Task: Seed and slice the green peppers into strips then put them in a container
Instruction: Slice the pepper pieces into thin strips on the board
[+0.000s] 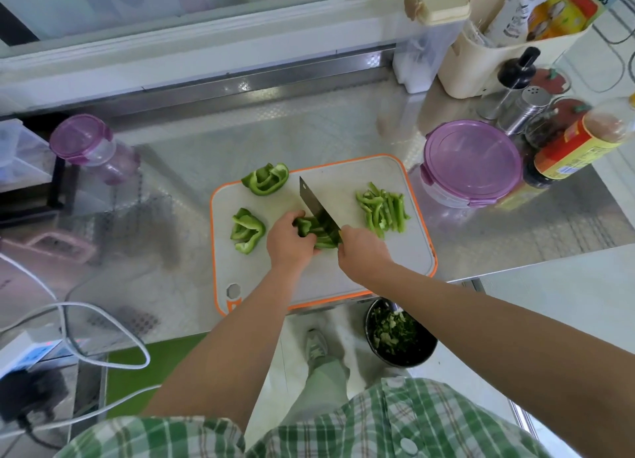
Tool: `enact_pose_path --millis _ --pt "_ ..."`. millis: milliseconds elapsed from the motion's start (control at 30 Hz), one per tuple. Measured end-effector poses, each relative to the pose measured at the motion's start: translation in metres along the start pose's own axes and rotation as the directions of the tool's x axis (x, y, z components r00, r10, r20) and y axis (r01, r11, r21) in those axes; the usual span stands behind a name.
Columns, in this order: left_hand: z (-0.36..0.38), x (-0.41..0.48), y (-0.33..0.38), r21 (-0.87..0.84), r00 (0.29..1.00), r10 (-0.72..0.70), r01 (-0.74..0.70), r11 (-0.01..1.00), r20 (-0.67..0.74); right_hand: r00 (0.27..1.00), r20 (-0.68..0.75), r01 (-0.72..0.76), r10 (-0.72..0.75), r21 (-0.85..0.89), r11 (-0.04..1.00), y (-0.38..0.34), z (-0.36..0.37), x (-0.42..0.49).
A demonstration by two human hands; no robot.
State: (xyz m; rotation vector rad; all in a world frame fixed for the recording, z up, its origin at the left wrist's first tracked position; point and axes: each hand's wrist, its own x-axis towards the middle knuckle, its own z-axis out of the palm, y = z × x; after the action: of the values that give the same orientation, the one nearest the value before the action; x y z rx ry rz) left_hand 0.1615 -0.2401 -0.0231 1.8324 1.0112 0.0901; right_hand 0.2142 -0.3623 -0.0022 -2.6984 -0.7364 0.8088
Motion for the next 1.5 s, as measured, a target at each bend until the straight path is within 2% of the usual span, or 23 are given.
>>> enact_pose_path --millis 100,167,233,300,400,467,500,567,633,733,833,967,1033,1100,1167,1233,1267,1367,1500 --pt "-0.006 -0.004 -0.004 -0.058 1.0 -0.011 0.012 0.998 0.019 0.999 -0.034 -0.003 0.001 -0.059 0.998 -0.005 0.009 0.005" --pt "-0.011 -0.004 -0.012 -0.037 1.0 0.013 -0.012 0.999 0.023 0.998 -0.057 0.013 -0.018 -0.095 0.995 -0.004 0.014 0.007" --pt "-0.018 -0.005 -0.021 0.078 0.996 0.082 -0.083 0.993 0.023 0.997 -0.066 0.024 -0.029 -0.078 0.997 -0.001 0.016 0.009" --pt "-0.025 -0.007 -0.026 0.273 0.985 0.168 -0.175 0.946 0.048 0.996 -0.076 0.039 -0.039 -0.004 0.999 0.003 0.014 0.013" --pt "-0.031 -0.014 -0.02 0.642 0.96 0.267 -0.257 0.722 0.084 0.989 -0.133 0.093 -0.071 0.165 0.982 0.009 0.002 0.016" --pt "-0.032 -0.016 -0.011 0.79 0.944 0.314 -0.266 0.552 0.098 0.978 -0.205 0.106 -0.046 0.293 0.95 0.013 -0.008 0.016" --pt "-0.031 -0.016 -0.007 0.82 0.935 0.34 -0.274 0.502 0.104 0.971 -0.239 0.095 -0.012 0.336 0.937 0.015 -0.013 0.016" --pt "-0.028 -0.012 0.001 0.831 0.916 0.388 -0.294 0.472 0.104 0.961 -0.272 0.061 0.052 0.392 0.918 0.022 -0.02 0.017" --pt "-0.021 -0.003 0.007 0.782 0.874 0.47 -0.376 0.496 0.123 0.961 -0.262 0.027 0.092 0.42 0.907 0.031 -0.023 0.013" --pt "0.003 0.014 0.014 0.589 0.775 0.548 -0.613 0.527 0.317 0.968 -0.221 -0.007 0.117 0.443 0.896 0.04 -0.02 0.004" --pt "0.024 0.028 0.024 0.543 0.728 0.49 -0.685 0.485 0.479 0.967 -0.211 -0.03 0.145 0.466 0.885 0.047 -0.015 -0.002" --pt "0.036 0.042 0.022 0.622 0.72 0.422 -0.691 0.368 0.551 0.954 -0.215 -0.078 0.207 0.489 0.869 0.055 -0.013 -0.003" --pt "0.035 0.045 0.019 0.628 0.752 0.419 -0.658 0.417 0.509 0.953 -0.207 -0.094 0.221 0.49 0.866 0.058 -0.014 -0.002" --pt "0.032 0.045 0.02 0.614 0.813 0.423 -0.58 0.535 0.399 0.959 -0.19 -0.093 0.211 0.49 0.867 0.058 -0.015 -0.002" --pt "0.025 0.042 0.022 0.547 0.894 0.415 -0.435 0.716 0.168 0.968 -0.171 -0.076 0.185 0.502 0.861 0.052 -0.016 -0.003" --pt "0.014 0.04 0.028 0.37 0.956 0.266 -0.203 0.906 -0.125 0.98 -0.146 -0.046 0.138 0.506 0.861 0.041 -0.014 -0.003" --pt "0.007 0.039 0.032 0.264 0.957 0.168 -0.103 0.959 -0.235 0.986 -0.127 -0.027 0.104 0.497 0.867 0.035 -0.012 -0.004" --pt "-0.006 0.04 0.032 0.032 0.933 -0.035 0.05 0.998 -0.359 0.999 -0.05 0.024 -0.002 0.432 0.902 0.019 0.006 -0.006" --pt "-0.007 0.041 0.021 -0.133 0.946 -0.17 0.138 0.982 -0.276 0.999 -0.035 0.011 -0.001 0.298 0.954 0.02 0.021 -0.006"
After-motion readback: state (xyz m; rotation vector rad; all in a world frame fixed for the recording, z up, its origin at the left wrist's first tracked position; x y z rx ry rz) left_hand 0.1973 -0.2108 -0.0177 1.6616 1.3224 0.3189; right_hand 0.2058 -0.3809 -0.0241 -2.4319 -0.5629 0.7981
